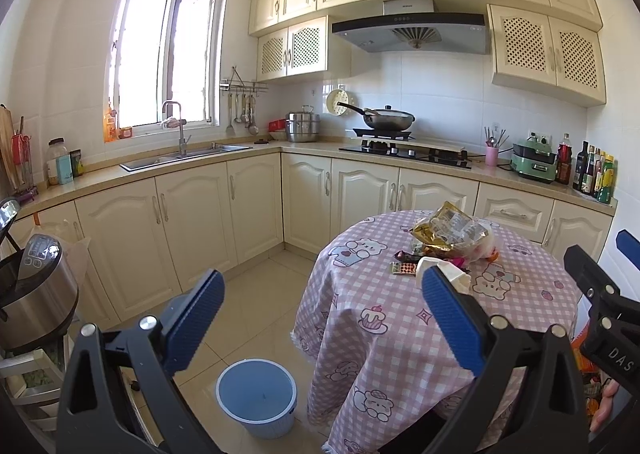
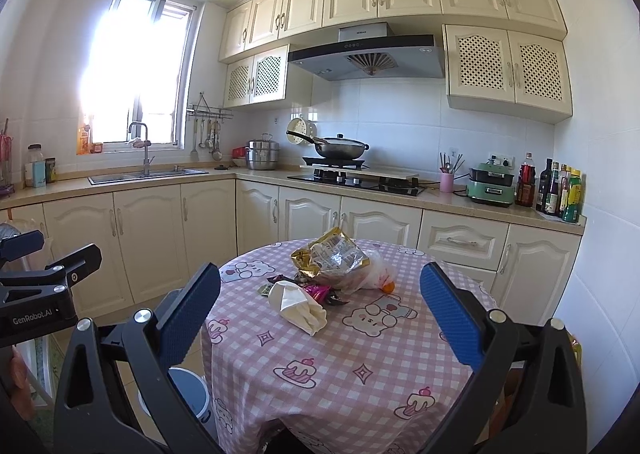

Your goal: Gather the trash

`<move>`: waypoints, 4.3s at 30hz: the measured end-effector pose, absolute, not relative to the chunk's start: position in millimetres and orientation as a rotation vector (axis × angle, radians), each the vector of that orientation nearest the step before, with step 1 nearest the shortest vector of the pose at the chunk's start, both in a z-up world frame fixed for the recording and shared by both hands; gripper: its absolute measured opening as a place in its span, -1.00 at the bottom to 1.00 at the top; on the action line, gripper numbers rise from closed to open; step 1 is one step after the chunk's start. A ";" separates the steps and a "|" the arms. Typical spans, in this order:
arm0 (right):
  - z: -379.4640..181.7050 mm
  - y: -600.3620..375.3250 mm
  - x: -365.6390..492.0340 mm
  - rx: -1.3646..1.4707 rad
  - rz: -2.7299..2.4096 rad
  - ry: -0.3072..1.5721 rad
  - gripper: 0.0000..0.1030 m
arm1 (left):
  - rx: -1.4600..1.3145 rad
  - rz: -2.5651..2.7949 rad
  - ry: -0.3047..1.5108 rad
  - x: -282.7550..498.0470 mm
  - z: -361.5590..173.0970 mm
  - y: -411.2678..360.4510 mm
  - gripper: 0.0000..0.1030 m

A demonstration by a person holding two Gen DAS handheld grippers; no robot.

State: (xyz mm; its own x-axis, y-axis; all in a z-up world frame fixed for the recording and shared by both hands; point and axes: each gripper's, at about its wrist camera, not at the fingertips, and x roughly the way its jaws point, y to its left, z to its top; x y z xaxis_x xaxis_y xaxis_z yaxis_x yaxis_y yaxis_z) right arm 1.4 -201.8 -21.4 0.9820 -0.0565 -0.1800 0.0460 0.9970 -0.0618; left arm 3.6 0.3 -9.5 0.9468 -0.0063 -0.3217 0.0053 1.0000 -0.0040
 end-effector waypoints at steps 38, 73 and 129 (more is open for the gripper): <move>-35.4 -222.6 27.2 -0.013 -0.081 0.251 0.87 | 0.020 -0.035 0.386 28.3 -20.5 -15.0 0.88; -113.2 -338.1 156.0 0.202 -0.163 0.501 0.87 | -0.026 -0.375 0.721 231.5 -124.5 -162.3 0.42; -89.2 -64.3 267.4 0.042 0.322 0.471 -0.83 | -0.332 -0.053 0.633 228.1 -155.1 158.4 -0.26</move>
